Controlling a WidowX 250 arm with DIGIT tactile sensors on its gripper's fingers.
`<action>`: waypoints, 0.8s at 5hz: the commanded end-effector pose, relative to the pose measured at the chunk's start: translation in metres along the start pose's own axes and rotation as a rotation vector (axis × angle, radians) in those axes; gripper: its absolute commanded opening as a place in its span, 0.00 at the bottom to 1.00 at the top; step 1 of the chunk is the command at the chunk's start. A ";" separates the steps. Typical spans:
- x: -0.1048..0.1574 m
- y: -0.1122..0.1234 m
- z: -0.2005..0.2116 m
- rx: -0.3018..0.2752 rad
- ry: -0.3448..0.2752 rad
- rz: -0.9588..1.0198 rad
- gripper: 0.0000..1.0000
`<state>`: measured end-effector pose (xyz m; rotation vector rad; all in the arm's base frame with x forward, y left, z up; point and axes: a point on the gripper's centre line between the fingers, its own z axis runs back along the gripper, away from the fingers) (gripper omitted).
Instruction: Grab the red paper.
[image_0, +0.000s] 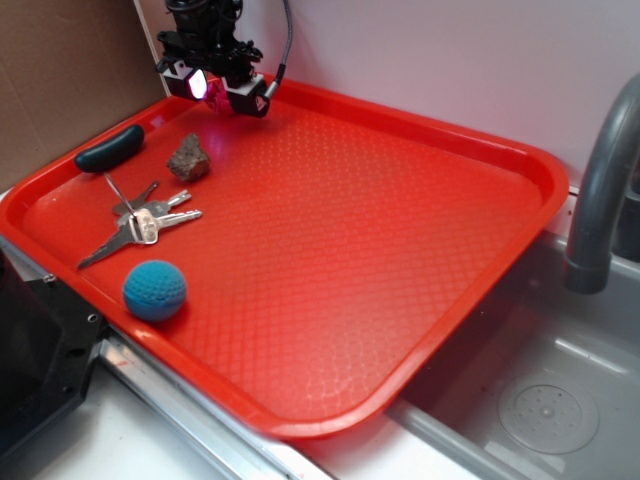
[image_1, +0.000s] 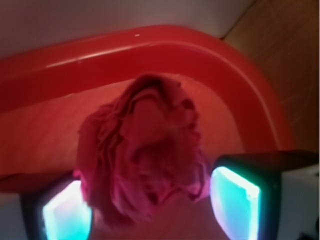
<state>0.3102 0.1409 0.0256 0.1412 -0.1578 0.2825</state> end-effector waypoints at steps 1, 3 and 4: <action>0.019 -0.002 0.011 0.014 -0.056 -0.036 1.00; 0.013 -0.023 0.015 -0.005 -0.062 -0.074 1.00; 0.014 -0.026 0.020 -0.025 -0.073 -0.053 0.00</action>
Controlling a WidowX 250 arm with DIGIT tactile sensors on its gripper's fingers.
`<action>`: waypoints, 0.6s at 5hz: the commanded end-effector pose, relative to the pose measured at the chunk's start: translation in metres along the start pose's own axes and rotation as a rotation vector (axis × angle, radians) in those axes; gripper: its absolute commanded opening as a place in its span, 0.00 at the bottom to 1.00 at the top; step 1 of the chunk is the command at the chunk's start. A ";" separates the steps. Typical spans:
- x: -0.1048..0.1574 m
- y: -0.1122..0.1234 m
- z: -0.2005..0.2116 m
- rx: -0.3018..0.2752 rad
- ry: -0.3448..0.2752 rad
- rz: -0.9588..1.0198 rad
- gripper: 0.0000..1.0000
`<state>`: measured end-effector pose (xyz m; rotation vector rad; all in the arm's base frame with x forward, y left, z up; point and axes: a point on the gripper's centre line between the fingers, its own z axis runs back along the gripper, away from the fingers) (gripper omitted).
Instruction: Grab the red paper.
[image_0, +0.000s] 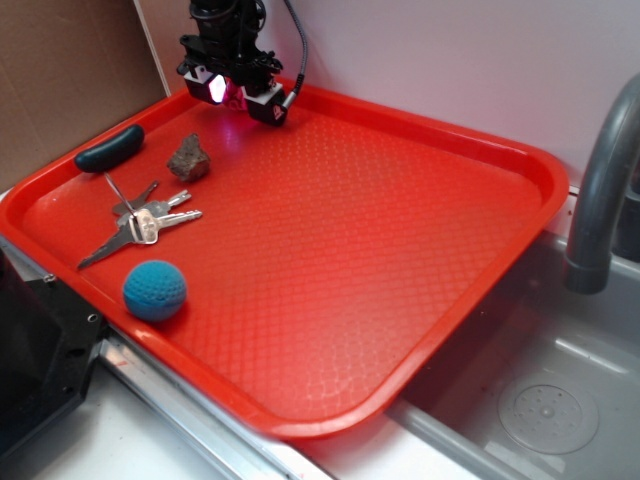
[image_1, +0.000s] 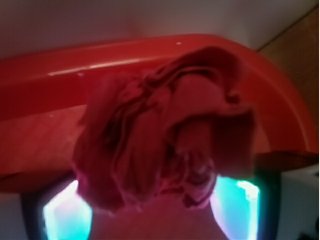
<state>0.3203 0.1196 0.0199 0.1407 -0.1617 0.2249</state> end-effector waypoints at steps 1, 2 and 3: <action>0.010 0.001 0.023 -0.037 -0.068 0.016 0.00; 0.008 0.002 0.021 -0.038 -0.055 0.030 0.00; 0.008 0.002 0.020 -0.041 -0.049 0.036 0.00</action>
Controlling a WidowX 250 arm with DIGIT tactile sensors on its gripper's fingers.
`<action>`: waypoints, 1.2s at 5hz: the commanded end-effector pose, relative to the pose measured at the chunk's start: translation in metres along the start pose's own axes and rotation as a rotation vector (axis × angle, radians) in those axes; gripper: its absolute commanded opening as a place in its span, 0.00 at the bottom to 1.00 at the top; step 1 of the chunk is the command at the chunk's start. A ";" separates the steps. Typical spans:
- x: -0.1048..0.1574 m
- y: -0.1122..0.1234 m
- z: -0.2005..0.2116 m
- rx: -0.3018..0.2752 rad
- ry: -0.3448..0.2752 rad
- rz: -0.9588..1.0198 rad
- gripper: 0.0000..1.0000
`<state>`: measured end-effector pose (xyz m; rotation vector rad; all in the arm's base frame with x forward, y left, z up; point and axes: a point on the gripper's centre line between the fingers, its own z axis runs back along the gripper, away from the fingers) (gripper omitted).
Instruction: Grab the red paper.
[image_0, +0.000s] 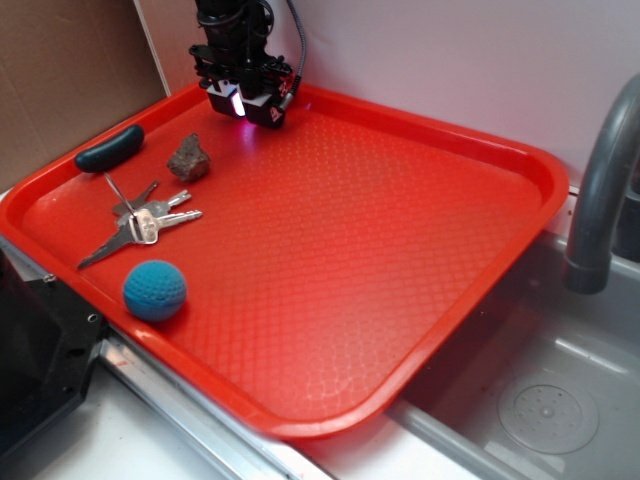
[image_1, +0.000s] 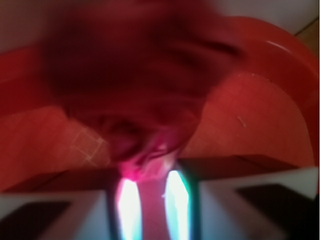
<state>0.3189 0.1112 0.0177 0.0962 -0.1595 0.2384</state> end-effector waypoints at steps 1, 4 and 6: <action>0.010 0.011 0.020 -0.005 -0.049 0.023 0.00; 0.001 0.015 0.046 -0.007 -0.073 -0.004 0.00; 0.013 0.029 0.051 -0.013 -0.131 0.102 1.00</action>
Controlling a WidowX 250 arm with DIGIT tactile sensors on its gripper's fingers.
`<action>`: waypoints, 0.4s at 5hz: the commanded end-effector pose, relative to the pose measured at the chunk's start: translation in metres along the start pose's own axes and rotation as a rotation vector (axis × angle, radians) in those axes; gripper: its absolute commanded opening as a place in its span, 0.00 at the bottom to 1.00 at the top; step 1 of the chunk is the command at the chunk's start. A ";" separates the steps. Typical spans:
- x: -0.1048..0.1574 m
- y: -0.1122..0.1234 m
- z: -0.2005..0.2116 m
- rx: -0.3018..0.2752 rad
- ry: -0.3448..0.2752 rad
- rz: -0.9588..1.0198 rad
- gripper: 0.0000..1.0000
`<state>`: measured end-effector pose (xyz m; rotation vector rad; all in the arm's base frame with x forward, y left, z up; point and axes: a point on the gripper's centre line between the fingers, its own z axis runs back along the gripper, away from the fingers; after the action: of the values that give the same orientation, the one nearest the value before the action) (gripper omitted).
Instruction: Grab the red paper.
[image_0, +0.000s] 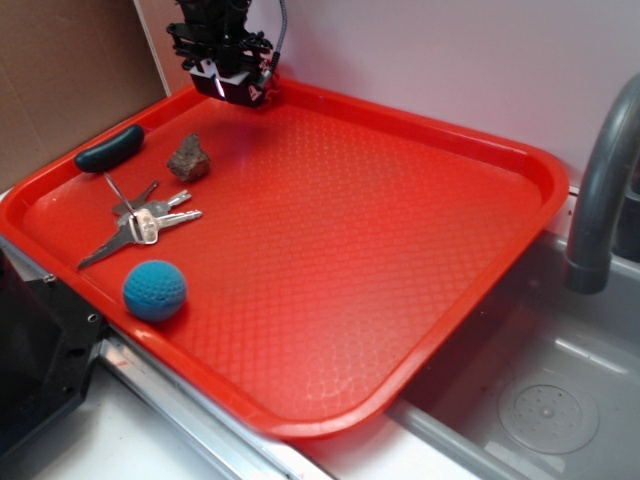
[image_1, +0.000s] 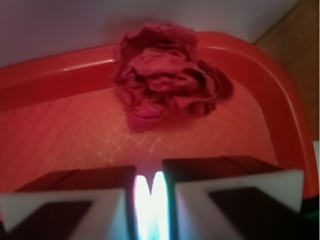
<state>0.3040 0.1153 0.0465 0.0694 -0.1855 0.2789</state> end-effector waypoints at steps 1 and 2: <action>0.029 0.015 0.013 0.022 -0.145 0.056 1.00; 0.036 0.013 0.015 0.010 -0.165 0.049 1.00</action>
<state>0.3222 0.1266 0.0482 0.0862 -0.2863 0.3205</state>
